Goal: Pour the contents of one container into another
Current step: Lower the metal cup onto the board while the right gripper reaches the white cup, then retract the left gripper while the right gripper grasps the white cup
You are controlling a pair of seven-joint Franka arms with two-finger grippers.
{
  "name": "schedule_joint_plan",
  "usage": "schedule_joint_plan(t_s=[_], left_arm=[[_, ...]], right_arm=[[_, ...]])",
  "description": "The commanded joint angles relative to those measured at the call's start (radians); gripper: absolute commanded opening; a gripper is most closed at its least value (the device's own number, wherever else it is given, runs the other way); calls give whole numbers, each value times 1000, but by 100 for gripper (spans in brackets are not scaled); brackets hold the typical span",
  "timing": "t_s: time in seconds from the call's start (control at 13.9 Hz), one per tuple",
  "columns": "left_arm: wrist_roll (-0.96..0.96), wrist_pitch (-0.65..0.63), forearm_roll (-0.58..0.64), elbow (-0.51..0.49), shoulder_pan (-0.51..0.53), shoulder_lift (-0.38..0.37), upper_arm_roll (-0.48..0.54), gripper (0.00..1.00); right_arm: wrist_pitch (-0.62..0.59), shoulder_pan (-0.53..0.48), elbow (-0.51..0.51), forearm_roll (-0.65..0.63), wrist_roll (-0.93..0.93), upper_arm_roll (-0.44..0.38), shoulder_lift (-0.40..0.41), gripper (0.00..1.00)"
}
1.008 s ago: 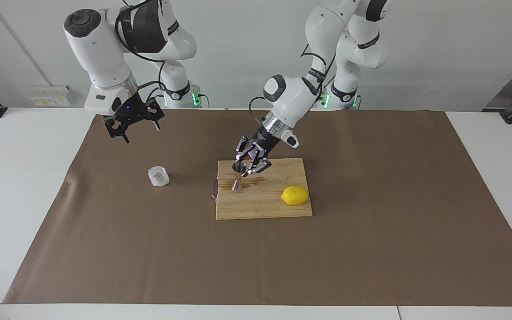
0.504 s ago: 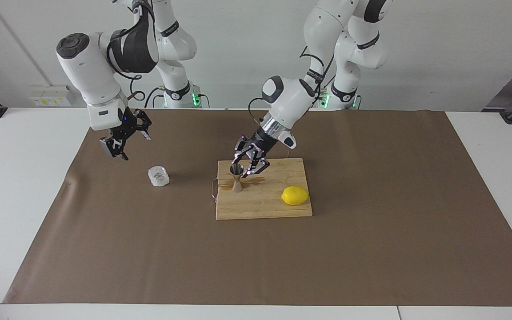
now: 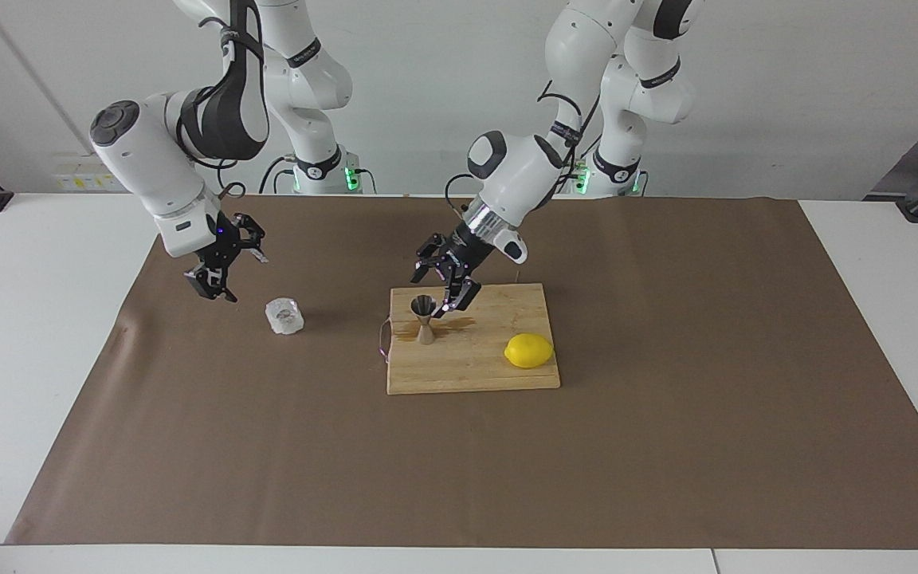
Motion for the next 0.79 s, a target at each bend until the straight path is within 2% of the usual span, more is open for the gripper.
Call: schedule_joint_plan(t_s=[0.0, 0.14, 0.36, 0.5, 0.72], left_arm=[[15, -99, 105, -8, 20, -68, 25, 100], [16, -209, 214, 1, 66, -101, 39, 100], [18, -330, 488, 19, 107, -127, 42, 100], [19, -388, 576, 44, 126, -130, 62, 100], [65, -505, 679, 67, 216, -163, 61, 100]], right_arm=[[60, -45, -75, 117, -182, 5, 12, 100], [86, -61, -79, 134, -290, 7, 37, 100], [103, -90, -96, 224, -417, 5, 77, 100], [106, -93, -96, 246, -480, 5, 98, 100], [123, -113, -111, 350, -590, 5, 139, 100]])
